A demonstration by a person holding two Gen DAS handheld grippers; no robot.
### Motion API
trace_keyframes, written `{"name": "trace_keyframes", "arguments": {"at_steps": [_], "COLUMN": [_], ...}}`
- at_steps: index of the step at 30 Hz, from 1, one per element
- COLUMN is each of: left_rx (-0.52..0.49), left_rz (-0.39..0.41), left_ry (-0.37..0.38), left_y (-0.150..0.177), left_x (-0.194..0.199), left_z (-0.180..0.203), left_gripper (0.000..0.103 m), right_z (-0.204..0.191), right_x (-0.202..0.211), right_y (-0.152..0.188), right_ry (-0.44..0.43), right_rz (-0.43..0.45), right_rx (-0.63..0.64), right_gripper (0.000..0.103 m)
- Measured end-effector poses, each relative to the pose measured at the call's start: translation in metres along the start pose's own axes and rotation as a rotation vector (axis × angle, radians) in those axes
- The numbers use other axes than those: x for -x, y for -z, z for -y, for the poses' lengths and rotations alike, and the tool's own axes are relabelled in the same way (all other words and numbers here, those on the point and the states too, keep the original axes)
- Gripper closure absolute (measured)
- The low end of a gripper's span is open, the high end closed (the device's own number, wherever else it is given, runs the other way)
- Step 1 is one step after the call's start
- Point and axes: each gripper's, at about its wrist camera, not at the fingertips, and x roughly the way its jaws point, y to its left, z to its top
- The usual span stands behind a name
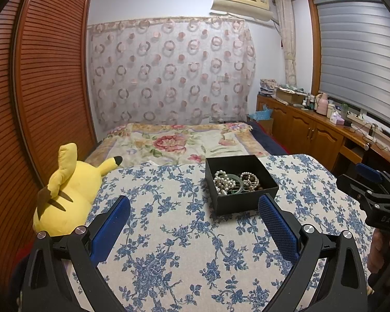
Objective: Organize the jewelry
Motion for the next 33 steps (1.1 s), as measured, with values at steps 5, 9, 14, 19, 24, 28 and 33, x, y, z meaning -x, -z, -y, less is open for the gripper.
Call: {"name": "trace_keyframes", "arguments": {"at_steps": [5, 9, 14, 19, 24, 28, 33], "left_rx": [-0.001, -0.001, -0.002, -0.002, -0.002, -0.001, -0.002], "left_rz": [0.0, 0.002, 0.003, 0.004, 0.003, 0.005, 0.006], "left_ry": [-0.001, -0.001, -0.003, -0.002, -0.004, -0.004, -0.002], "left_y": [0.0002, 0.0004, -0.001, -0.0007, -0.0007, -0.001, -0.0009], "left_x": [0.0, -0.0001, 0.001, 0.001, 0.0009, 0.0013, 0.0013], "left_z": [0.0001, -0.0001, 0.0017, 0.0013, 0.0017, 0.001, 0.0009], "left_gripper": [0.008, 0.008, 0.008, 0.008, 0.008, 0.008, 0.008], "right_z": [0.0001, -0.0001, -0.0001, -0.0002, 0.0001, -0.0001, 0.0], "right_x": [-0.0003, 0.0001, -0.0002, 0.0001, -0.0003, 0.0001, 0.0], "right_y": [0.0004, -0.0001, 0.0004, -0.0001, 0.0003, -0.0002, 0.0002], "right_ry": [0.001, 0.0, 0.0, 0.0, 0.0, 0.0, 0.0], "right_rz": [0.0, 0.0, -0.001, 0.0, -0.001, 0.0, 0.0], "right_rx": [-0.001, 0.0, -0.001, 0.0, -0.002, -0.001, -0.001], "right_gripper": [0.003, 0.003, 0.003, 0.003, 0.003, 0.003, 0.003]}}
